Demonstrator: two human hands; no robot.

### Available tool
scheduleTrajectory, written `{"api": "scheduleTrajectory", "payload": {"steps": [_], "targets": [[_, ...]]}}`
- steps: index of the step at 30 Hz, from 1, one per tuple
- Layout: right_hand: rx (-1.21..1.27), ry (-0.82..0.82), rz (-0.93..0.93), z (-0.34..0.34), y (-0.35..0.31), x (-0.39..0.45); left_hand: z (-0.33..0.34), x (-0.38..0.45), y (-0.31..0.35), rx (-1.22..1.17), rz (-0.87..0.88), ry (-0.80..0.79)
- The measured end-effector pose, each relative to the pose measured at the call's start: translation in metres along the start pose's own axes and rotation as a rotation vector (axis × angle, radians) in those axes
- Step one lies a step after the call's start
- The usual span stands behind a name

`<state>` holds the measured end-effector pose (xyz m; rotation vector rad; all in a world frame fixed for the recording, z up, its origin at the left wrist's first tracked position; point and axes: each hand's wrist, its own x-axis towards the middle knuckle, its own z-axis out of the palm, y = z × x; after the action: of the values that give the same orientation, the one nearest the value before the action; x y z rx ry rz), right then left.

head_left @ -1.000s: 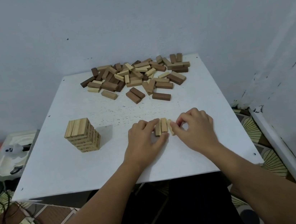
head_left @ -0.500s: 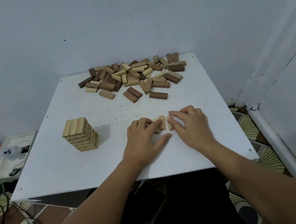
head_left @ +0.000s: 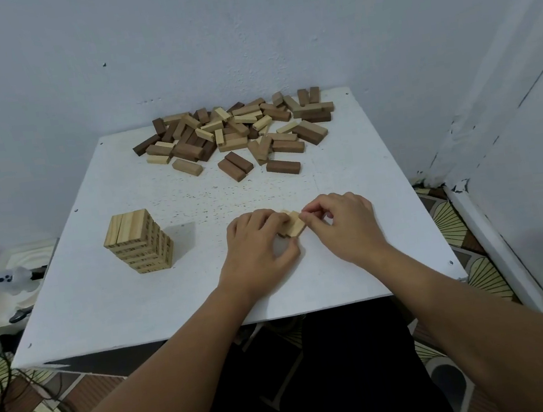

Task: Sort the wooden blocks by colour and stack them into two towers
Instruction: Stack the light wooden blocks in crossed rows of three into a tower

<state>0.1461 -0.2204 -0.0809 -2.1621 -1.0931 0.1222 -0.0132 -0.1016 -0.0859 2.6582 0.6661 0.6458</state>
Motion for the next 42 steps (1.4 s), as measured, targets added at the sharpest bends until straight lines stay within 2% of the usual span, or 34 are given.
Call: {"api": "scheduleTrajectory", "payload": {"steps": [8, 12, 15, 21, 26, 42], "targets": [[-0.037, -0.044, -0.030, -0.001, -0.001, -0.001, -0.003, 0.001, 0.002, -0.033, -0.033, 0.013], [-0.050, -0.086, -0.035, -0.002, -0.003, -0.001, -0.007, 0.001, 0.007, -0.037, -0.195, 0.034], [-0.066, -0.091, -0.043, -0.002, -0.003, -0.001, -0.009, 0.002, 0.008, -0.071, -0.250, 0.023], [-0.100, -0.100, -0.087, 0.001, -0.001, 0.000, -0.014, 0.004, 0.003, -0.224, -0.250, -0.021], [-0.116, -0.112, -0.061, 0.001, 0.000, 0.001, -0.011, 0.006, -0.001, -0.200, -0.205, 0.008], [-0.122, -0.104, -0.053, 0.002, 0.000, 0.001, -0.012, 0.005, -0.004, -0.200, -0.336, 0.037]]}}
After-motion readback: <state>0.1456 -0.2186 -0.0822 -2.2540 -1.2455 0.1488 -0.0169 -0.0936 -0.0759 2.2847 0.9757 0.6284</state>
